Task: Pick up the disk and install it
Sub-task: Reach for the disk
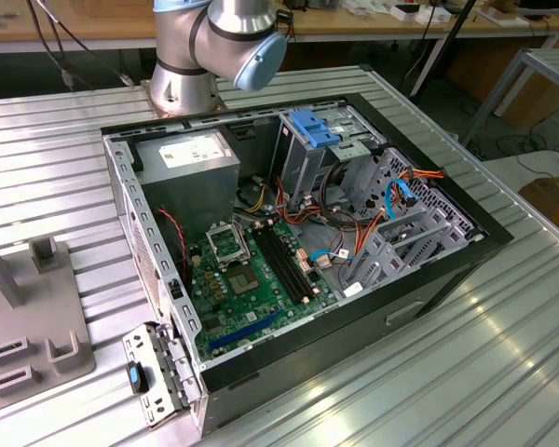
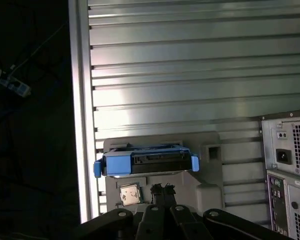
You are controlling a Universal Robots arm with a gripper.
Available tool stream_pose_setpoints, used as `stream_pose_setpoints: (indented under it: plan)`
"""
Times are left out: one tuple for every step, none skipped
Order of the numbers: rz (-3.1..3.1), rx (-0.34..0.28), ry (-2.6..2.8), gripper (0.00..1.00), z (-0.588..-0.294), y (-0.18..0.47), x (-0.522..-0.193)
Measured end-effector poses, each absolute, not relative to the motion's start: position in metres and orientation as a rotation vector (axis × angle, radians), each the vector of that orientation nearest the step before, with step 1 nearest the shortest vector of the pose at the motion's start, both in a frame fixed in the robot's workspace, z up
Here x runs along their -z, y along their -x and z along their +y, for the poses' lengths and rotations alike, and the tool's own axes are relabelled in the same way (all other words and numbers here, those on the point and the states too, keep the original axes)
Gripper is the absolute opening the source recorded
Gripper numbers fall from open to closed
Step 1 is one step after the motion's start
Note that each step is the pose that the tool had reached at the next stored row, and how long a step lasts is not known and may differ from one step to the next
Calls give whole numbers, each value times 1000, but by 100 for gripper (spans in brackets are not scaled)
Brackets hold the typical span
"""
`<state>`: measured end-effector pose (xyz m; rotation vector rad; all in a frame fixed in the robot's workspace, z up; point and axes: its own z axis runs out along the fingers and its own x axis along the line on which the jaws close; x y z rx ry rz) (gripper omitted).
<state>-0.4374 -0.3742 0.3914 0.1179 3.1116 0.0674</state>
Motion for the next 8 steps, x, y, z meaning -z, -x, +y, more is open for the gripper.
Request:
stream_pose_setpoints:
  plan:
    - [3112,-67,-118,11,-373,440,-391]
    - [3112,-65,-118,11,-372,444,-390]
    - [3112,-62,-118,11,-370,447,-390]
    - [3112,-62,-118,11,-369,449,-389]
    - [3113,-61,-118,11,-367,450,-388]
    - [3113,-60,-118,11,-364,452,-387]
    - [3114,-59,-118,11,-362,454,-387]
    - [3114,-59,-118,11,-362,455,-387]
